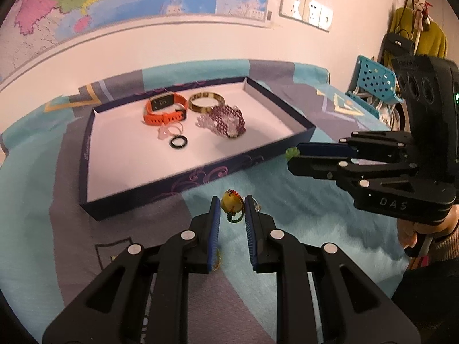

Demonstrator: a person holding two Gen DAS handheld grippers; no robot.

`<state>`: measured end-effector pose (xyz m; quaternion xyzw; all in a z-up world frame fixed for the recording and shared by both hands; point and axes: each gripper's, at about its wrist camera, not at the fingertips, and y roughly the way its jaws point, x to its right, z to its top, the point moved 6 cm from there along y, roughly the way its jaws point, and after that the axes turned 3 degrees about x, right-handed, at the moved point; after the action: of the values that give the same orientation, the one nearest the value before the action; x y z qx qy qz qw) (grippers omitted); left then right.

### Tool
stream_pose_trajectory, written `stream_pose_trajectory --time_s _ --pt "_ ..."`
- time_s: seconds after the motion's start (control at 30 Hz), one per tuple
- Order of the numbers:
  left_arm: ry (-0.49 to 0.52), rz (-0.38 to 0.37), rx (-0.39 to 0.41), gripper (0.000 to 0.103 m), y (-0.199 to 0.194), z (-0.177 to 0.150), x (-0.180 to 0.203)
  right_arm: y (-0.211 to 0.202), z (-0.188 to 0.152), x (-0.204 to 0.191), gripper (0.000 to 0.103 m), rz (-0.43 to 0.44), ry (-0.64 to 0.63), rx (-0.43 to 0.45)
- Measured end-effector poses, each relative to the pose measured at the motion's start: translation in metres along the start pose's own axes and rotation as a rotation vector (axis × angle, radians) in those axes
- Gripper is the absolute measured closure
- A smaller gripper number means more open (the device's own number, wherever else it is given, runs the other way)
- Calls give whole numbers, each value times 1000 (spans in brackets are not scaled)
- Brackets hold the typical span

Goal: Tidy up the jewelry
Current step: 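Lift the yellow pendant and green-stone ring toward the box with both grippers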

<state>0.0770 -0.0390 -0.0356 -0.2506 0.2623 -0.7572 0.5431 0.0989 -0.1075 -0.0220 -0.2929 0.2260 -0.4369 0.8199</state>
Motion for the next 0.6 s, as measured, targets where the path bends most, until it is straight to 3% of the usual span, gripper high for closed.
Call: stream_pose_trajectory --time_s 0.6 --pt "-46 32 63 85 -7 27 -16 7 20 1 84 1 -12 25"
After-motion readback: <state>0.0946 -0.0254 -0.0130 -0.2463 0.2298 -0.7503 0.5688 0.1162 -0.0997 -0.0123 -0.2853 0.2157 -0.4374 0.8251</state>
